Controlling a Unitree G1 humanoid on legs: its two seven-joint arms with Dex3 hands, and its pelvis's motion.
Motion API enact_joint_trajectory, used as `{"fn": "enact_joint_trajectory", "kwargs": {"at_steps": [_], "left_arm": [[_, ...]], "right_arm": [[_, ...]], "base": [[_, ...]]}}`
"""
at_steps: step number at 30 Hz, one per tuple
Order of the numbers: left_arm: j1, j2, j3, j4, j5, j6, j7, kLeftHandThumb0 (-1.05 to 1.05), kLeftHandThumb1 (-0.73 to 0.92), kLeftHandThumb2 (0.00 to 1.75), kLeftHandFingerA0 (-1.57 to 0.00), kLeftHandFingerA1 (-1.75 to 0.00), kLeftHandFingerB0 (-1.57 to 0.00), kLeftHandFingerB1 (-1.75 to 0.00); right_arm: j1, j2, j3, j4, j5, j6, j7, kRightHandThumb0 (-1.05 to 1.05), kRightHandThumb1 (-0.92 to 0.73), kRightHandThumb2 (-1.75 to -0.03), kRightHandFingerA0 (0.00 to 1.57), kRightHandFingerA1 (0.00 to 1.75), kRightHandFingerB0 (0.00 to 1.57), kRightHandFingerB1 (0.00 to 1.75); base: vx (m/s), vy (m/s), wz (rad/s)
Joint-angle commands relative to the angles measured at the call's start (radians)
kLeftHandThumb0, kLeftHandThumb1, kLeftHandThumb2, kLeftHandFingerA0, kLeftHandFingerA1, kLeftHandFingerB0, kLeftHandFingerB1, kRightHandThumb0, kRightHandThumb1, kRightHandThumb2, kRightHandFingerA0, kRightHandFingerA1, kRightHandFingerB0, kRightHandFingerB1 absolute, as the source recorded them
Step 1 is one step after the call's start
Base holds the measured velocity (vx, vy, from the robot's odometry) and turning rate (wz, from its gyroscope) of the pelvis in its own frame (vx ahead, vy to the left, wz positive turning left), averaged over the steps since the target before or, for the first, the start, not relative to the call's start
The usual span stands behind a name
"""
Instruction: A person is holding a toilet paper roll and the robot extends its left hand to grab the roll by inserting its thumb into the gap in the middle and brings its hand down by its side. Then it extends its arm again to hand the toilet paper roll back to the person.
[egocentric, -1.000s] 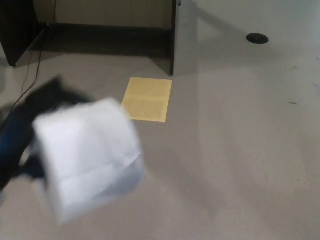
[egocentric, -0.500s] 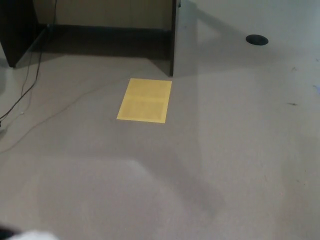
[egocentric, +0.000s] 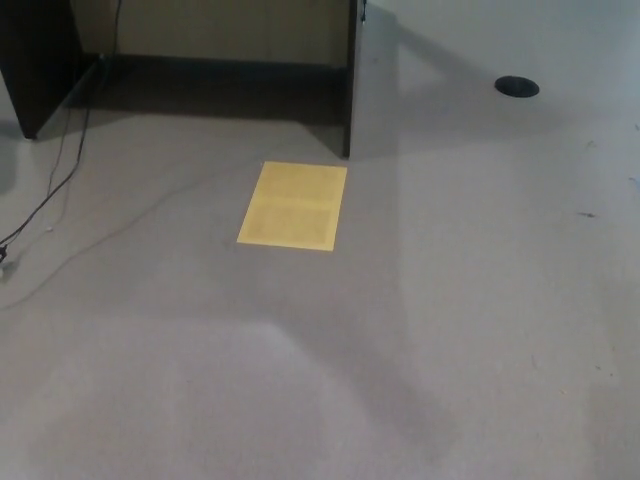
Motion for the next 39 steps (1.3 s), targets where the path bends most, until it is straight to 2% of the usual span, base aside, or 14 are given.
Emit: {"fn": "enact_joint_trajectory", "kwargs": {"at_steps": [1, 11, 16, 17, 18, 19, 21, 23, 28, 29, 30, 31, 36, 39], "left_arm": [[-0.025, 0.030, -0.016, 0.046, 0.020, -0.148, 0.115, -0.10, 0.79, 0.67, -0.71, -1.36, -0.72, -1.11], [-0.096, 0.042, 0.093, -0.389, -0.111, -0.233, 0.045, -0.05, 0.82, 0.71, -0.83, -1.44, -0.72, -1.28], [-0.135, 0.029, 0.087, -0.682, -0.131, -0.149, -0.015, -0.05, 0.79, 0.76, -0.86, -1.45, -0.74, -1.24], [-0.200, 0.033, 0.067, -0.834, -0.117, -0.058, -0.055, -0.09, 0.67, 0.89, -0.84, -1.46, -0.76, -1.23], [-0.193, 0.031, 0.068, -0.844, -0.117, -0.053, -0.057, -0.09, 0.67, 0.89, -0.84, -1.46, -0.76, -1.23], [-0.254, 0.017, 0.044, -0.955, -0.110, 0.034, -0.090, -0.04, 0.66, 0.85, -0.86, -1.52, -0.79, -1.26], [-0.296, 0.002, 0.023, -1.041, -0.100, 0.093, -0.115, -0.03, 0.67, 0.84, -0.85, -1.52, -0.79, -1.26], [-0.361, -0.030, -0.017, -1.116, -0.052, 0.141, -0.134, -0.02, 0.70, 0.78, -0.81, -1.54, -0.76, -1.34], [-0.479, -0.119, -0.127, -1.254, -0.011, 0.270, -0.205, -0.07, 0.65, 0.82, -0.89, -1.50, -0.85, -1.19], [-0.521, -0.148, -0.160, -1.260, 0.003, 0.274, -0.212, -0.06, 0.66, 0.78, -0.88, -1.53, -0.84, -1.20], [-0.546, -0.176, -0.179, -1.277, 0.026, 0.309, -0.218, -0.08, 0.70, 0.75, -0.83, -1.56, -0.80, -1.26], [-0.562, -0.197, -0.195, -1.290, 0.042, 0.331, -0.220, -0.08, 0.66, 0.75, -0.94, -1.57, -0.84, -1.24], [-0.654, -0.354, -0.346, -1.346, 0.143, 0.442, -0.270, -0.07, 0.68, 0.77, -0.84, -1.62, -0.72, -1.40], [-0.661, -0.428, -0.413, -1.350, 0.156, 0.446, -0.264, -0.11, 0.70, 0.71, -0.94, -1.55, -0.86, -1.24]], "right_arm": [[0.022, -0.036, -0.006, 0.002, 0.006, -0.004, 0.011, -0.34, -0.60, -0.58, 0.83, 0.67, 0.33, 0.31], [0.028, -0.034, -0.012, -0.004, 0.009, -0.015, 0.018, -0.34, -0.60, -0.58, 0.83, 0.65, 0.36, 0.32], [0.070, -0.041, -0.006, -0.004, 0.003, -0.040, 0.018, -0.34, -0.60, -0.59, 0.83, 0.65, 0.41, 0.34], [0.076, -0.041, -0.004, -0.006, 0.003, -0.028, 0.030, -0.42, -0.50, -0.79, 0.74, 0.67, 0.36, 0.47], [0.079, -0.042, -0.003, -0.006, 0.003, -0.029, 0.030, -0.42, -0.50, -0.79, 0.74, 0.67, 0.36, 0.47], [0.079, -0.041, 0.003, -0.007, -0.003, -0.018, 0.028, -0.35, -0.62, -0.58, 0.79, 0.57, 0.46, 0.36], [0.085, -0.042, 0.005, -0.009, -0.003, -0.014, 0.028, -0.34, -0.62, -0.58, 0.80, 0.58, 0.46, 0.36], [0.095, -0.043, 0.005, -0.009, -0.002, -0.013, 0.025, -0.33, -0.62, -0.59, 0.82, 0.62, 0.46, 0.36], [0.137, -0.054, 0.009, -0.012, -0.004, -0.035, 0.019, -0.35, -0.63, -0.59, 0.80, 0.60, 0.43, 0.36], [0.145, -0.055, 0.008, -0.017, -0.001, -0.038, 0.020, -0.42, -0.49, -0.79, 0.74, 0.67, 0.36, 0.47], [0.145, -0.053, 0.006, -0.016, 0.001, -0.030, 0.020, -0.35, -0.63, -0.59, 0.81, 0.60, 0.42, 0.35], [0.147, -0.052, 0.007, -0.015, 0.000, -0.029, 0.018, -0.34, -0.62, -0.59, 0.82, 0.60, 0.44, 0.36], [0.169, -0.054, 0.011, -0.017, -0.003, -0.040, 0.019, -0.35, -0.62, -0.59, 0.80, 0.59, 0.44, 0.36], [0.176, -0.051, 0.015, -0.018, -0.006, -0.043, 0.018, -0.35, -0.62, -0.59, 0.80, 0.58, 0.43, 0.35]], "base": [[0.00, 0.000, 0.00], [0.00, 0.000, 0.00], [0.00, 0.000, 0.00], [0.00, 0.000, 0.00], [0.00, 0.000, 0.00], [0.00, 0.000, 0.00], [0.00, 0.000, 0.00], [0.00, 0.000, 0.00], [0.00, 0.000, 0.00], [0.00, 0.000, 0.00], [0.00, 0.000, 0.00], [0.00, 0.000, 0.00], [0.00, 0.000, 0.00], [0.00, 0.000, 0.00]]}}
